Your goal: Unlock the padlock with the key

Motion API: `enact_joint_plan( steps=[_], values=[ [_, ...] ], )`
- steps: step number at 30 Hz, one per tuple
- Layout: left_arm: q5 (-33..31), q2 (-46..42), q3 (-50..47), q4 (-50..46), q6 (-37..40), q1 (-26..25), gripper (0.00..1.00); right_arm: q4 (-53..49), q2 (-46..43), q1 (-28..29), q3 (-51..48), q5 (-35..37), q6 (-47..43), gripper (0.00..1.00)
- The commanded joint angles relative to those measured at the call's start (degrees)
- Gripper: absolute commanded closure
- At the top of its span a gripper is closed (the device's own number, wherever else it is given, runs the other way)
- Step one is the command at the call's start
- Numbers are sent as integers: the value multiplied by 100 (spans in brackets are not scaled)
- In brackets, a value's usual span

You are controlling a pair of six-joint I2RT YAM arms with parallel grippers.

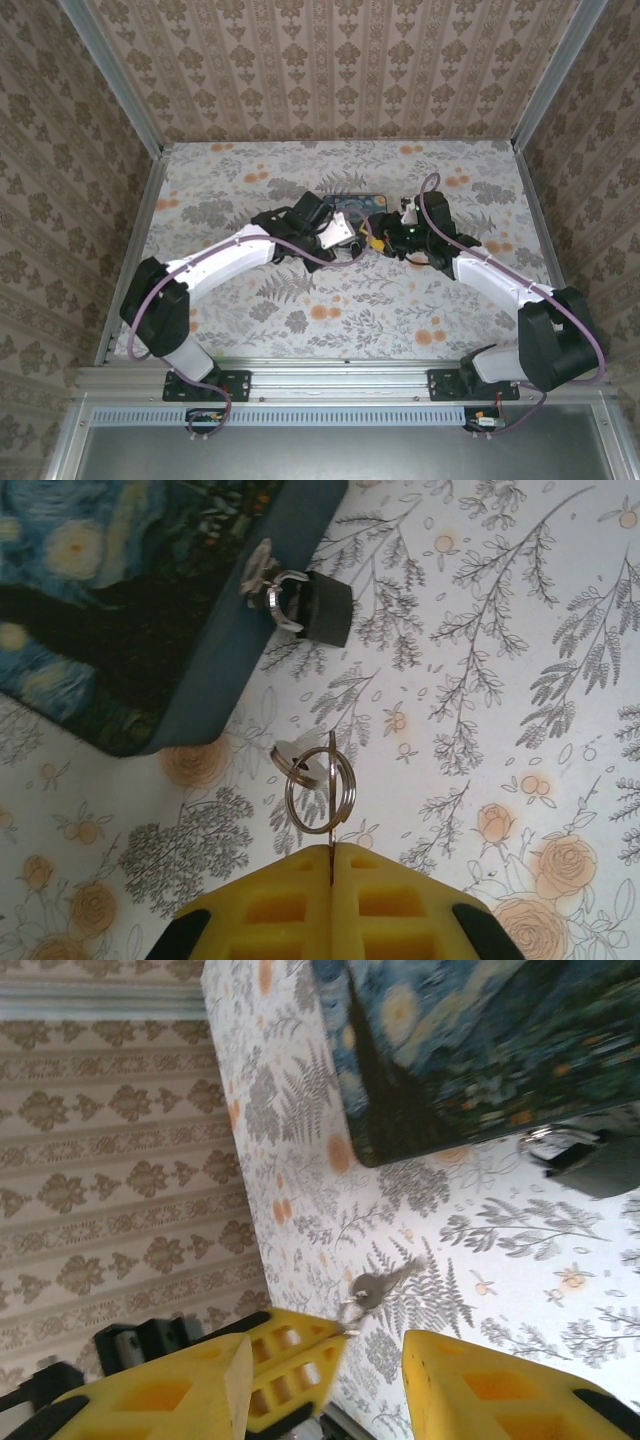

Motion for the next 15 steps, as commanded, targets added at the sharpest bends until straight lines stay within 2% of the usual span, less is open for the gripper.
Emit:
enact_joint_plan(
  steps=[1,5,9,15],
  values=[
    [198,-429,-374,725,-14,166,100,95,0,-131,-90,4,306,54],
    [91,-851,-1000,1727,584,114,100,189,130,-80,52,-192,603,53],
    [270,-1229,-1570,2773,1091,165,100,168,176,203,305,-222,1003,53],
    [484,-1230,-1387,2710,1195,210,100,616,655,657,489,-212,1549,55]
  ],
)
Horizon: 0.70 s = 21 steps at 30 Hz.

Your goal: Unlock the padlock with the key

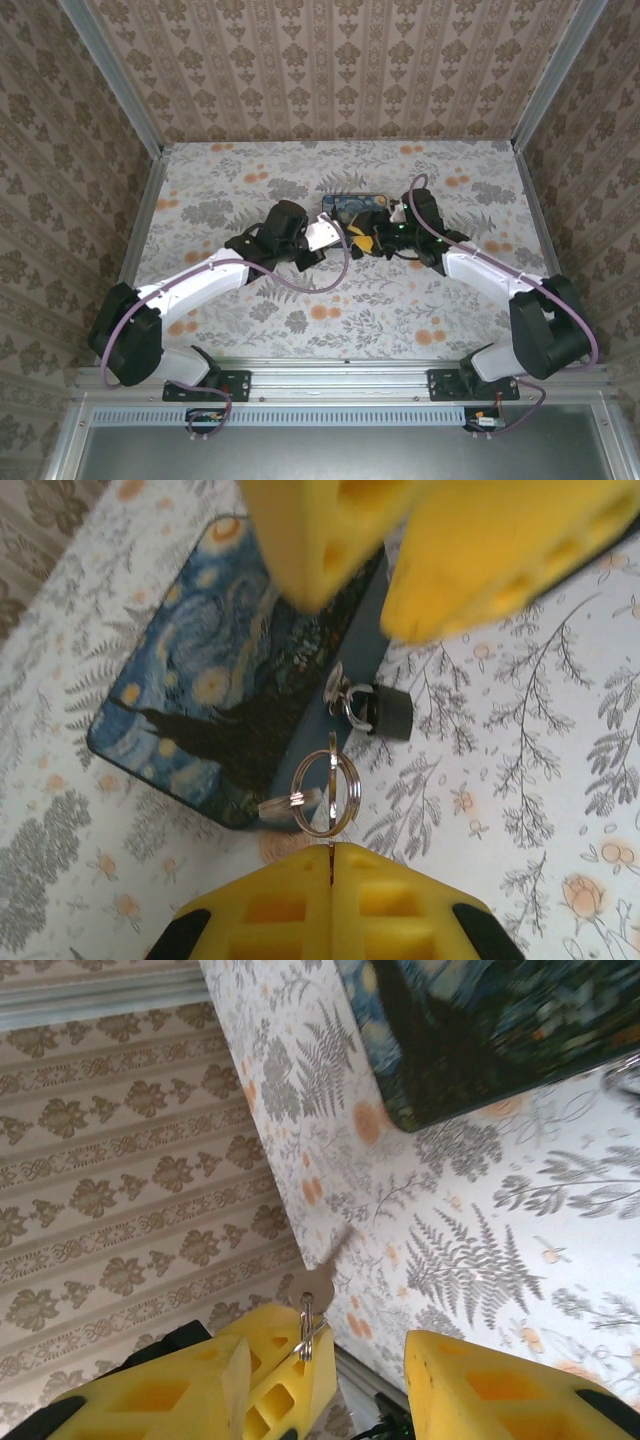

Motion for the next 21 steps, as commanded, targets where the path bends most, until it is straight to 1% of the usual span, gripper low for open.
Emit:
enact_joint_plan(
  steps=[1,4,10,15,21],
  values=[
    [250,-126,113,362,250,28,100,357,225,203,166,-89,537,55],
    [266,-156,66,400,253,27,100,504,347,332,239,-79,574,58],
    [320,-214,1,340,260,10,100,540,385,352,295,-14,561,61],
    [276,-214,-34,324,268,11,100,558,383,352,276,-17,519,71],
    [232,-214,-96,359,240,10,100,552,336,344,207,3,499,80]
  ],
)
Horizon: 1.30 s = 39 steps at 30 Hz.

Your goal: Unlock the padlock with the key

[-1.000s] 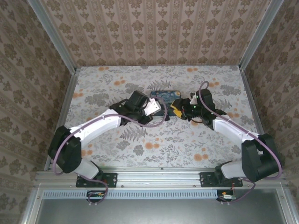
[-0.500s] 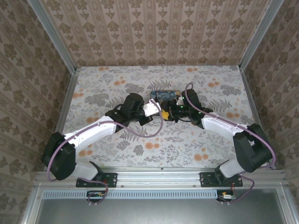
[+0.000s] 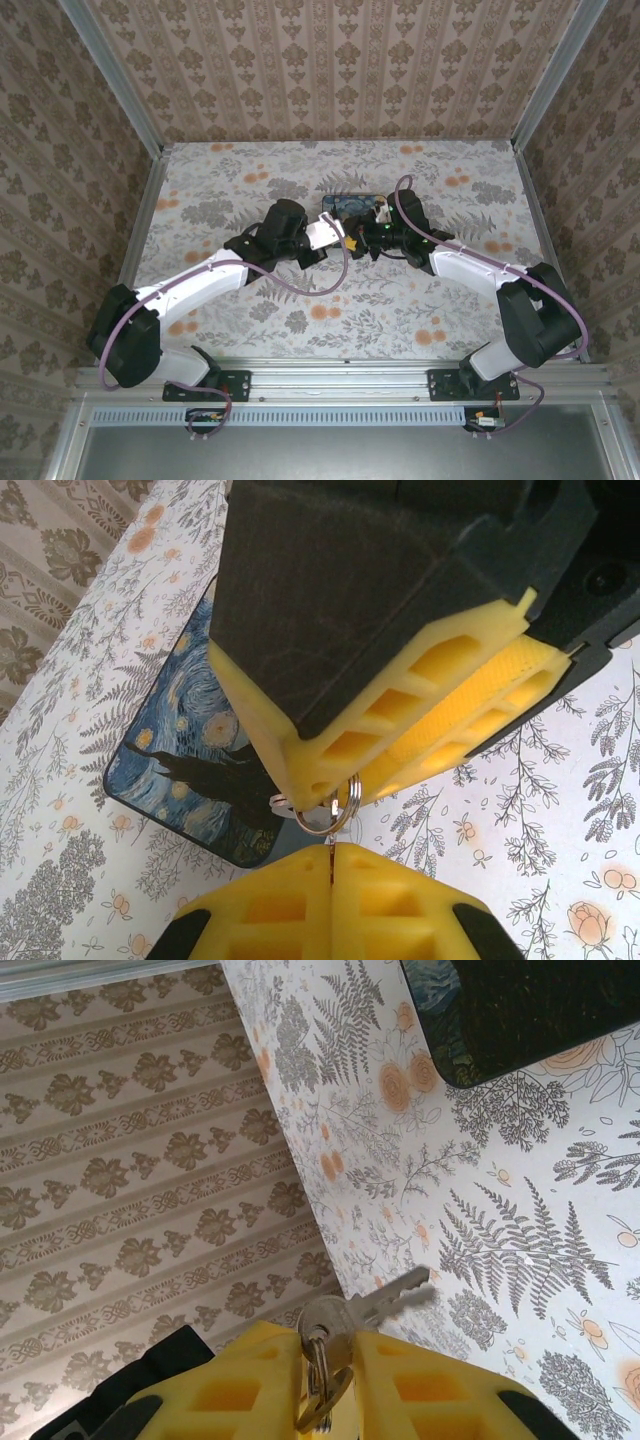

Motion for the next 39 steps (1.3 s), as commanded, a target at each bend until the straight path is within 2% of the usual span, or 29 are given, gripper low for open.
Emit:
enact_joint_plan(
  steps=[1,8,11,13,16,17,19,21,24,26,27,28,29,30,34,37,39],
  values=[
    [70,-159,-84,133,80,21,100,34,-26,8,80,5,64,82],
    [20,-146,-205,304,-57,23,100,229,-22,2,7,-37,89,97],
    [-111,-172,-298,408,-162,54,100,282,-42,-6,-45,-41,58,100],
    [-177,-182,-333,399,-266,68,87,329,-62,-23,-102,10,58,100],
    [-111,-231,-366,271,-528,94,63,491,-123,-102,-232,163,112,100],
    [41,-242,-334,100,-652,115,58,609,-155,-144,-295,226,128,100],
    [405,-251,-246,-234,-1023,210,54,604,-198,-244,-358,308,115,100],
    [991,-260,-192,-437,-1682,419,51,662,-241,-326,-440,373,119,100],
    [2131,-182,-238,-143,-3428,1058,52,763,-222,-384,-500,341,165,100],
    [3179,-1,-431,648,-4855,1462,58,867,-197,-384,-530,339,194,100],
    [3416,59,-591,1212,-5595,1567,59,930,-196,-380,-548,345,207,100],
    [3728,116,-872,2177,-6492,1651,59,984,-195,-382,-570,367,221,100],
    [3809,175,-1071,3020,-7401,1679,59,1028,-186,-380,-590,378,223,100],
    [3812,214,-1102,3302,-7869,1673,59,1058,-185,-384,-599,386,225,100],
    [3577,369,-980,3442,-8833,1529,58,1474,-150,-376,-619,361,187,100],
    [3506,488,-1114,4095,-9579,1505,57,1709,-99,-367,-622,299,150,100],
    [3442,514,-1105,4136,-9752,1479,57,1775,-88,-349,-641,321,129,100]
  ],
)
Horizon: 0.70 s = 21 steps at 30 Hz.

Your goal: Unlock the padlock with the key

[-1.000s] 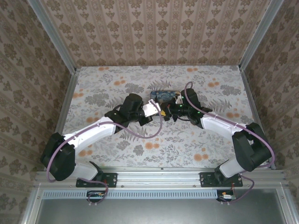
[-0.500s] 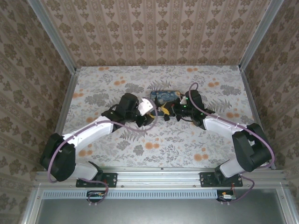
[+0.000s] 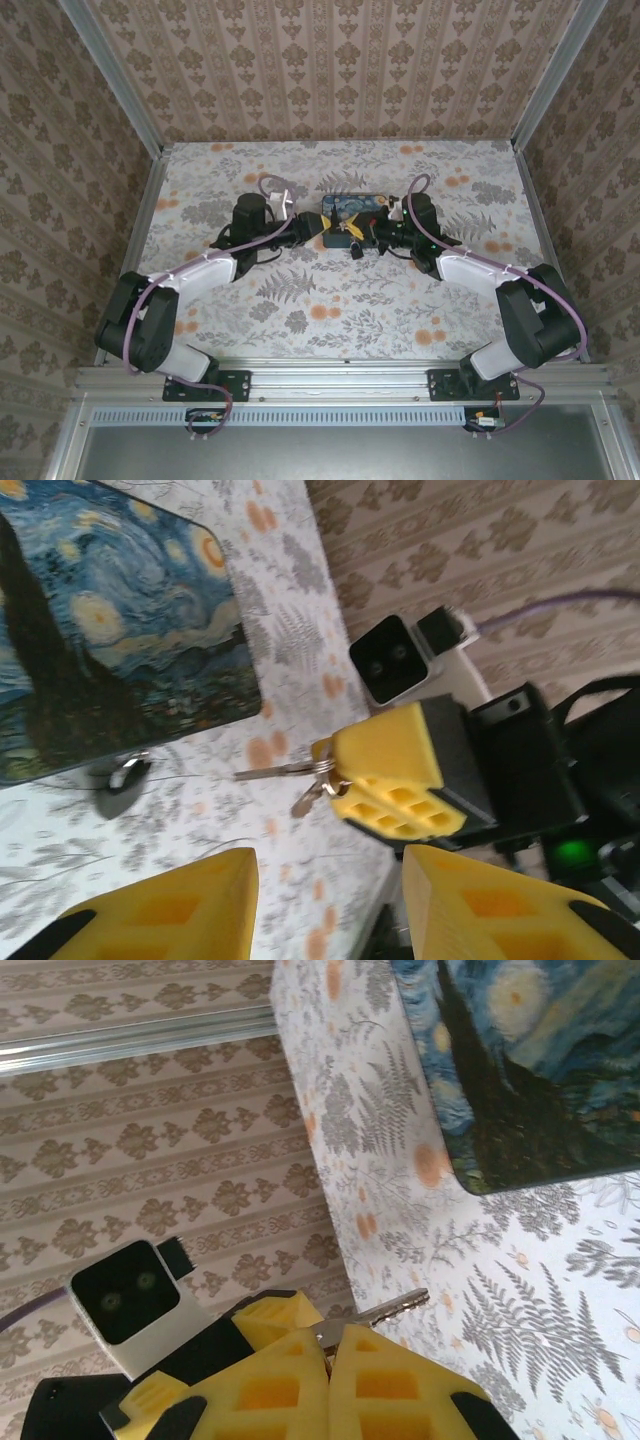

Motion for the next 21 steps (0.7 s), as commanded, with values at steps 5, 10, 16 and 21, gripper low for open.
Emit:
enact_joint_plan(
  steps=[5,10,16,21],
  values=[
    [71,165,33,504,-892,-175,58,800,102,81,-109,-9,198,100],
    [55,313,-22,916,-1123,-209,61,928,141,151,-119,-9,304,100],
    [55,394,-20,1030,-1159,-214,69,997,169,196,-119,-5,342,100],
    [73,407,-32,1128,-1191,-210,76,982,176,222,-117,-17,356,100]
  ],
)
